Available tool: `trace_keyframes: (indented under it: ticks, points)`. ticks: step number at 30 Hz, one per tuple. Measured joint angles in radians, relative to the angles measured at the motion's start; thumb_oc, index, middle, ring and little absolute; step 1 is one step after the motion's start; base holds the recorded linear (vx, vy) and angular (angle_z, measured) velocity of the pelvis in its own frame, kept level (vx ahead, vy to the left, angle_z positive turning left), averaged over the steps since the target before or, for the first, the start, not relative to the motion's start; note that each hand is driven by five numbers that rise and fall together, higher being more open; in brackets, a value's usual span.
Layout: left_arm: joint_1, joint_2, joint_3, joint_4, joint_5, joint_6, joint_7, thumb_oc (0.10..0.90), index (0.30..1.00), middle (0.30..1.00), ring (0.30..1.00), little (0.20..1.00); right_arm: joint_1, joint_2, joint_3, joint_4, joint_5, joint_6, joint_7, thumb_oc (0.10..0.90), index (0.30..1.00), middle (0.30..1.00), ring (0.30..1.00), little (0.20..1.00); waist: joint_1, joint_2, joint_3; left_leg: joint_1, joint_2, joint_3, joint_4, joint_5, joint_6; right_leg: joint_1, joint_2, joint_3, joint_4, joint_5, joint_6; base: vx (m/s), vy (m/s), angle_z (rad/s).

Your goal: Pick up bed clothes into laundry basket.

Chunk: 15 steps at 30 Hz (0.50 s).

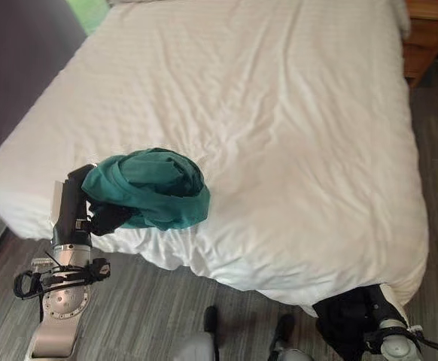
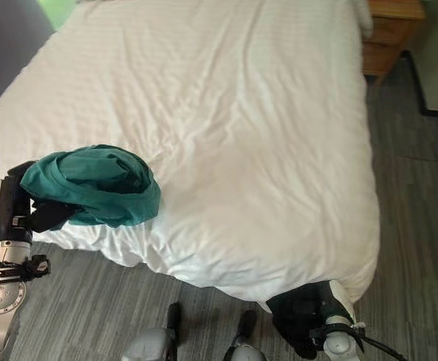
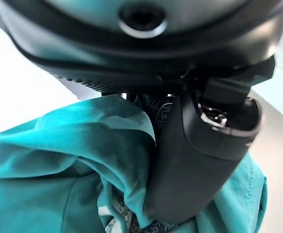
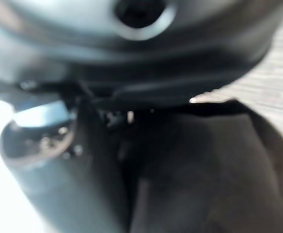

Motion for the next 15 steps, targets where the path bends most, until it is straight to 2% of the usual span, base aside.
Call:
trace_keyframes:
  ticks: [1,2,3,4,5,6,7,8,9,10,11,12,13,14,15]
  points:
    - [0.004,-0.009,-0.002,0.005,-0.015,-0.001,-0.011,0.4,0.3,0.3,0.3,0.3,-0.011,-0.002,-0.003,-0.002,0.003,0.001,0.002,0.4,0.3,0.3,0.3,0.3,-0.001,-0.036,0.02,-0.051,-0.019,-0.024,0.22,-0.083,0.008,-0.003,-0.044,-0.001,0.0,0.022,-0.036,-0.19,-0.014,-0.36]
    - [0.014,-0.031,-0.006,0.023,-0.032,-0.001,-0.024,0.4,0.3,0.3,0.3,0.3,-0.019,0.004,-0.016,-0.012,0.005,0.004,0.009,0.4,0.3,0.3,0.3,0.3,0.001,-0.039,0.018,-0.083,-0.013,-0.064,0.51,-0.163,0.015,0.013,-0.058,0.015,0.0,0.025,-0.045,-0.19,0.04,-0.45]
    - [0.018,-0.033,-0.012,0.036,-0.037,0.0,-0.031,0.4,0.3,0.3,0.3,0.3,-0.015,0.005,-0.02,-0.025,0.006,0.004,0.012,0.4,0.3,0.3,0.3,0.3,-0.016,-0.049,0.012,-0.06,-0.012,-0.093,0.573,-0.179,0.003,0.017,-0.067,0.008,0.001,0.031,-0.052,-0.11,0.04,-0.28]
    - [0.028,-0.036,-0.017,0.039,-0.038,-0.001,-0.046,0.4,0.3,0.3,0.3,0.3,-0.015,0.005,-0.029,-0.042,0.007,0.004,0.017,0.4,0.3,0.3,0.3,0.3,-0.059,-0.053,-0.008,-0.028,-0.008,-0.132,0.608,-0.179,-0.003,0.018,-0.081,0.008,0.001,0.027,-0.04,-0.24,0.135,0.01]
    - [0.031,-0.042,-0.02,0.03,-0.038,-0.004,-0.053,0.4,0.3,0.3,0.3,0.3,-0.022,0.0,-0.034,-0.052,0.015,0.004,0.016,0.4,0.3,0.3,0.3,0.3,-0.078,-0.042,-0.019,-0.002,-0.01,-0.152,0.575,-0.138,0.009,0.005,-0.082,0.017,0.011,0.023,-0.029,-0.28,0.197,0.01]
    - [0.017,-0.047,-0.032,0.024,-0.038,-0.013,-0.055,0.4,0.3,0.3,0.3,0.3,-0.029,-0.008,-0.041,-0.061,0.027,0.004,0.018,0.4,0.3,0.3,0.3,0.3,-0.1,-0.041,-0.023,0.015,-0.006,-0.18,0.536,-0.162,-0.026,-0.021,-0.087,0.048,0.023,0.063,-0.021,-0.54,0.316,-0.17]
    - [-0.01,-0.052,-0.051,0.037,-0.037,-0.014,-0.059,0.4,0.3,0.3,0.3,0.3,-0.045,-0.001,-0.04,-0.051,0.037,0.012,0.019,0.4,0.3,0.3,0.3,0.3,-0.109,-0.048,-0.017,0.056,-0.012,-0.185,0.485,-0.209,-0.023,-0.033,-0.091,0.066,0.033,0.061,0.01,-0.52,0.239,-0.07]
    - [-0.016,-0.057,-0.068,0.038,-0.035,-0.012,-0.058,0.4,0.3,0.3,0.3,0.3,-0.037,0.01,-0.04,-0.072,0.04,0.01,0.027,0.4,0.3,0.3,0.3,0.3,-0.136,-0.051,-0.025,0.084,0.005,-0.184,0.436,-0.288,-0.036,-0.041,-0.09,0.078,0.042,0.104,0.03,-0.4,0.159,0.0]
    - [-0.011,-0.063,-0.084,0.036,-0.034,-0.011,-0.054,0.4,0.3,0.3,0.3,0.3,-0.035,0.015,-0.042,-0.078,0.042,0.01,0.026,0.4,0.3,0.3,0.3,0.3,-0.147,-0.037,-0.033,0.113,0.027,-0.175,0.387,-0.351,-0.014,-0.049,-0.067,0.076,0.051,0.109,0.044,-0.29,0.085,-0.03]
    - [-0.026,-0.063,-0.124,0.043,-0.031,-0.009,-0.048,0.4,0.3,0.3,0.3,0.3,-0.033,0.024,-0.045,-0.091,0.044,0.008,0.023,0.4,0.3,0.3,0.3,0.3,-0.154,-0.026,-0.049,0.156,0.051,-0.174,0.289,-0.426,0.01,-0.085,-0.042,0.082,0.07,0.109,0.057,-0.33,0.121,-0.1]
    - [-0.07,-0.051,-0.169,0.072,-0.021,-0.003,-0.047,0.4,0.3,0.3,0.3,0.3,-0.035,0.034,-0.042,-0.102,0.044,0.005,0.023,0.4,0.3,0.3,0.3,0.3,-0.16,-0.064,-0.047,0.175,0.033,-0.172,0.197,-0.433,0.008,-0.124,-0.071,0.093,0.094,0.116,0.069,-0.54,0.153,0.04]
    - [-0.095,-0.046,-0.199,0.089,-0.011,0.005,-0.048,0.4,0.3,0.3,0.3,0.3,-0.031,0.042,-0.05,-0.107,0.044,0.004,0.024,0.4,0.3,0.3,0.3,0.3,-0.178,-0.085,-0.049,0.174,0.017,-0.172,0.172,-0.435,0.014,-0.142,-0.093,0.096,0.101,0.13,0.08,-0.61,0.184,0.18]
    - [-0.121,-0.037,-0.241,0.119,0.005,0.016,-0.048,0.4,0.3,0.3,0.3,0.3,-0.031,0.068,-0.057,-0.107,0.042,0.006,0.022,0.4,0.3,0.3,0.3,0.3,-0.183,-0.124,-0.05,0.172,-0.017,-0.156,0.151,-0.425,0.042,-0.165,-0.123,0.095,0.104,0.167,0.069,-0.58,0.179,-0.12]
    - [-0.125,-0.039,-0.266,0.156,0.015,0.022,-0.044,0.4,0.3,0.3,0.3,0.3,-0.043,0.099,-0.05,-0.116,0.037,0.007,0.017,0.4,0.3,0.3,0.3,0.3,-0.184,-0.156,-0.04,0.15,-0.042,-0.133,0.173,-0.416,0.06,-0.184,-0.155,0.104,0.092,0.246,0.06,-0.58,0.188,-0.28]
    - [-0.134,-0.037,-0.297,0.179,0.021,0.026,-0.048,0.4,0.3,0.3,0.3,0.3,-0.03,0.102,-0.05,-0.144,0.033,0.006,0.021,0.4,0.3,0.3,0.3,0.3,-0.204,-0.151,-0.042,0.164,-0.06,-0.13,0.153,-0.435,0.124,-0.191,-0.154,0.109,0.101,0.262,0.096,-0.58,0.163,-0.46]
